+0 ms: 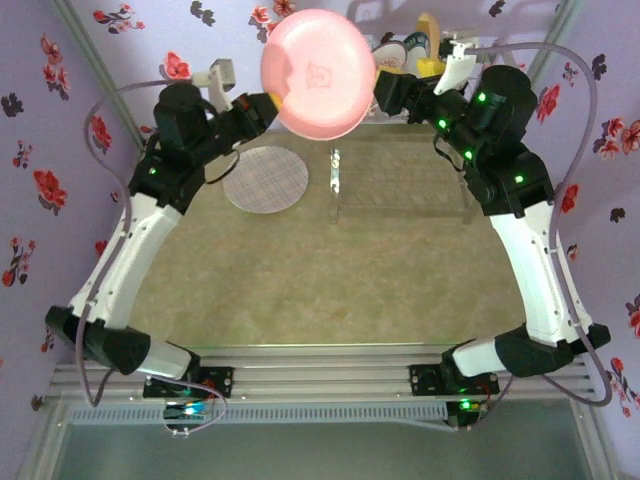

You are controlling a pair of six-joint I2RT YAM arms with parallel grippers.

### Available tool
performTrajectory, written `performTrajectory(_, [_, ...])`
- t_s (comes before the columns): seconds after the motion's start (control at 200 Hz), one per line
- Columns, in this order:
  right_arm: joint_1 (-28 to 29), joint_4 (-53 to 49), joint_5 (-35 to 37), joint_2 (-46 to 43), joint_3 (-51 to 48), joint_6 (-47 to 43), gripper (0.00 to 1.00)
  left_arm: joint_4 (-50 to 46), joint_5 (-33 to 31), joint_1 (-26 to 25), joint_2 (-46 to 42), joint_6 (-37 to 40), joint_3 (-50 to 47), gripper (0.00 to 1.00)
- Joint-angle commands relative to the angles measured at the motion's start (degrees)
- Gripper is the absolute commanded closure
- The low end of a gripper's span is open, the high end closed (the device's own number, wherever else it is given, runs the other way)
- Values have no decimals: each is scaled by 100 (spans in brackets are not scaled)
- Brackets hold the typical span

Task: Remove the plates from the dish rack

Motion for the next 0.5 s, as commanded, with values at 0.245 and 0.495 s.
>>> performTrajectory(0.245, [212, -493, -805, -427, -473, -793, 16, -1485, -11, 873, -1369, -34, -2738, 100])
performTrajectory(0.495, [521, -835, -1037, -383, -499, -1132, 16, -1750, 221, 880, -784, 224, -3936, 100])
